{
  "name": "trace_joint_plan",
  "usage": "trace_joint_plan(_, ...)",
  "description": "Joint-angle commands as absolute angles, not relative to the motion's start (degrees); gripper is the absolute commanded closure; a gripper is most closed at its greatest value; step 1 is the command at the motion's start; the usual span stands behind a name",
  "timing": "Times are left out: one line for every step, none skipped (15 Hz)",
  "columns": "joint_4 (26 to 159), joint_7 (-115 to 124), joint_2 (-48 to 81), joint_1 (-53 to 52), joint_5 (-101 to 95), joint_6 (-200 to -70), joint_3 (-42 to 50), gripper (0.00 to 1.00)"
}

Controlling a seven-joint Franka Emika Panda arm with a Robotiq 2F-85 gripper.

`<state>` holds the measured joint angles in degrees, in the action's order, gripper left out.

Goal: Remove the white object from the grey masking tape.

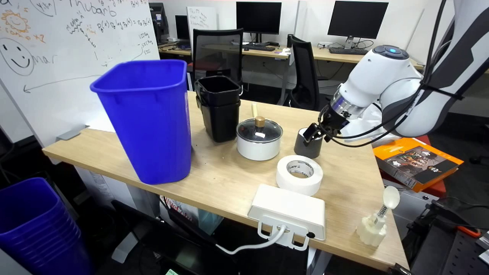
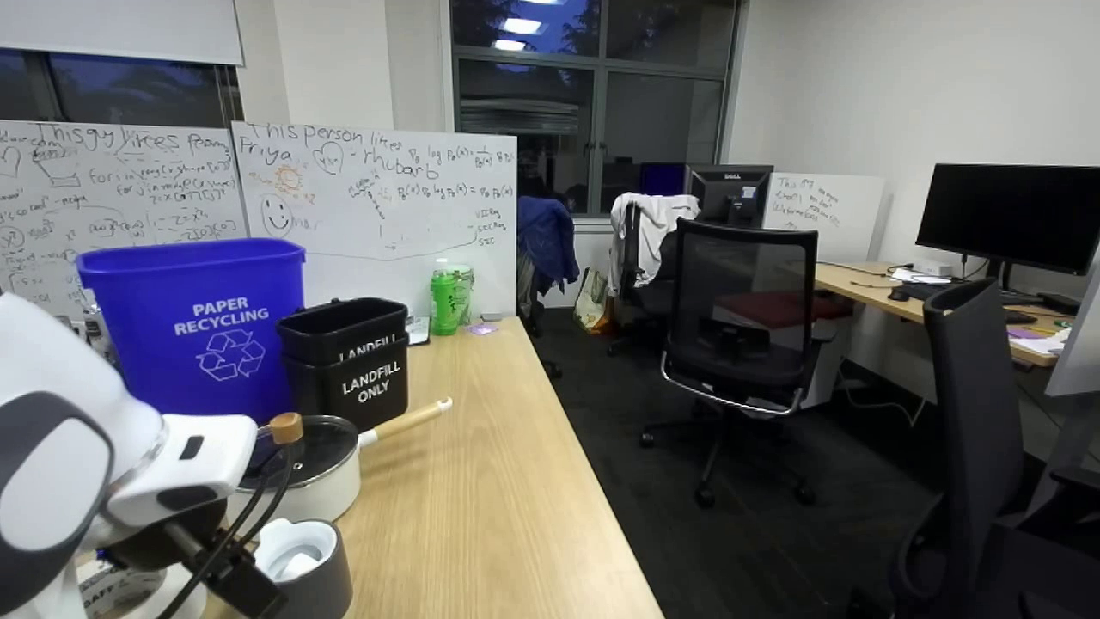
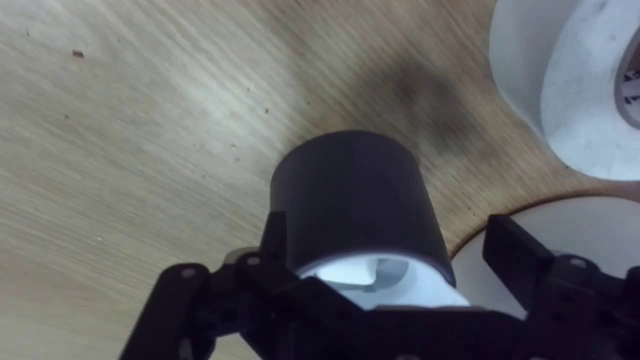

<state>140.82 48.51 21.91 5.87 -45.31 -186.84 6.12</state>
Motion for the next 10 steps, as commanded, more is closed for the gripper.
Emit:
trace_joint_plan(139.32, 47.74, 21.57, 5.85, -45.85, -187.28, 6.09, 0.0)
trace_joint_plan(138.99, 47.49, 21.53, 5.98, -46.0, -187.17, 5.96, 0.0)
trace_joint_plan(138.79, 47.14, 21.52, 6.22, -46.2, -187.14, 5.74, 0.0)
trace_joint_plan(138.8, 46.59, 21.52, 6.73, -46.43, -187.05, 5.18, 0.0)
trace_joint_plan(138.8, 46.36, 21.51, 6.78, -46.46, -187.06, 5.08, 0.0)
trace_joint_plan(138.86, 46.13, 21.51, 6.89, -46.44, -187.11, 4.86, 0.0)
trace_joint_plan(138.74, 46.0, 21.57, 6.65, -46.43, -187.33, 5.04, 0.0)
trace_joint_plan(138.5, 45.82, 21.64, 6.2, -46.56, -187.62, 5.52, 0.0)
trace_joint_plan(138.15, 45.46, 21.72, 5.82, -46.74, -187.72, 5.98, 0.0)
trace_joint_plan(137.8, 44.93, 21.73, 5.62, -46.97, -187.74, 6.27, 0.0)
